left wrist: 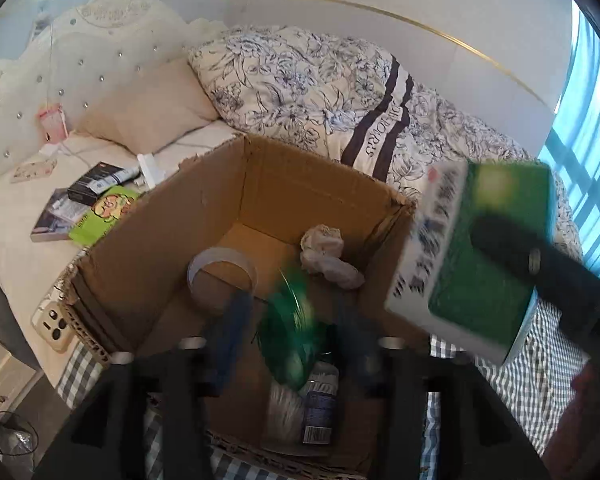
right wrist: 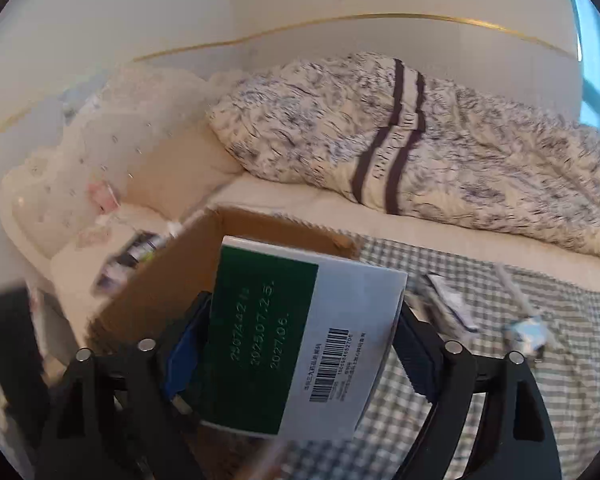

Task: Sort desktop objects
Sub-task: 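Carry the medicine box and green packet into the cardboard box and release, then withdraw both tools from the box back over the bed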

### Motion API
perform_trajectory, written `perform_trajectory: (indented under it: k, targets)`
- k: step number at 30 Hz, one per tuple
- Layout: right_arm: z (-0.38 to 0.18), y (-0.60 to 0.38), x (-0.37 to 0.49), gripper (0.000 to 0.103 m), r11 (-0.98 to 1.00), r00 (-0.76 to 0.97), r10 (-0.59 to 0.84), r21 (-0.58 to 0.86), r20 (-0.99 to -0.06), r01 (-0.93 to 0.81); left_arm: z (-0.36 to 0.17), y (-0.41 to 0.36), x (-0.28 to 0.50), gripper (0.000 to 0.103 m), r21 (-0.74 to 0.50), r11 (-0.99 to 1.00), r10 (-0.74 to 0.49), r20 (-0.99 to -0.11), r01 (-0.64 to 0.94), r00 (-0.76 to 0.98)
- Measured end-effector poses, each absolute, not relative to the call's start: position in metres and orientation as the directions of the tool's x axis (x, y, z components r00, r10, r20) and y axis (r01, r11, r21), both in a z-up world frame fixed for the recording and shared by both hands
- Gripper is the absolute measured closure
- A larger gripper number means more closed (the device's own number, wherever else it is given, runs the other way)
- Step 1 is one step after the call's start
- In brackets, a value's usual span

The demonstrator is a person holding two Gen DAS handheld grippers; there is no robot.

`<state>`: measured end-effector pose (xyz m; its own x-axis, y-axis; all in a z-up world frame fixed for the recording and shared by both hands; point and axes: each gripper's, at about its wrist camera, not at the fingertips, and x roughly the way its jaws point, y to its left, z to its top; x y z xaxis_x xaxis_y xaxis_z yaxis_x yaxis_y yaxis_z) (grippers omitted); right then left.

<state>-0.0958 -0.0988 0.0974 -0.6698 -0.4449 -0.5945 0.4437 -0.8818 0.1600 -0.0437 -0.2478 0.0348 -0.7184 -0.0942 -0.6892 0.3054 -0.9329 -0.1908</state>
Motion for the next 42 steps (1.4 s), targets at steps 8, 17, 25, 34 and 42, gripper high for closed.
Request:
perform_trajectory:
  k: [8, 17, 25, 34, 42]
  targets:
    - [0.091, -0.105, -0.117, 0.010, -0.857, -0.613, -0.509, 0.288, -0.604, 0.427, 0.035, -0.260, -0.040, 0.012, -0.213, -0.916, -0.113, -0.674, 0.339, -0.730]
    - [0.076, -0.058, -0.102, 0.010, -0.901, -0.646, -0.428, 0.245, -0.632, 0.358, 0.033, -0.244, -0.035, 0.008, -0.199, -0.926, -0.097, -0.695, 0.320, -0.712]
    - [0.067, 0.052, -0.063, 0.010, -0.975, -0.756, -0.218, 0.107, -0.617, 0.194, 0.040, -0.183, -0.027, 0.000, -0.159, -0.959, -0.067, -0.680, 0.236, -0.730]
    - [0.047, 0.150, -0.038, 0.010, -0.992, -0.763, -0.119, 0.114, -0.636, 0.060, 0.037, -0.103, -0.023, 0.000, -0.109, -0.975, -0.070, -0.681, 0.195, -0.729]
    - [0.019, 0.197, -0.026, 0.010, -0.987, -0.750, -0.123, 0.162, -0.649, 0.022, 0.003, -0.052, -0.030, 0.000, -0.046, -0.990, -0.061, -0.712, 0.133, -0.699]
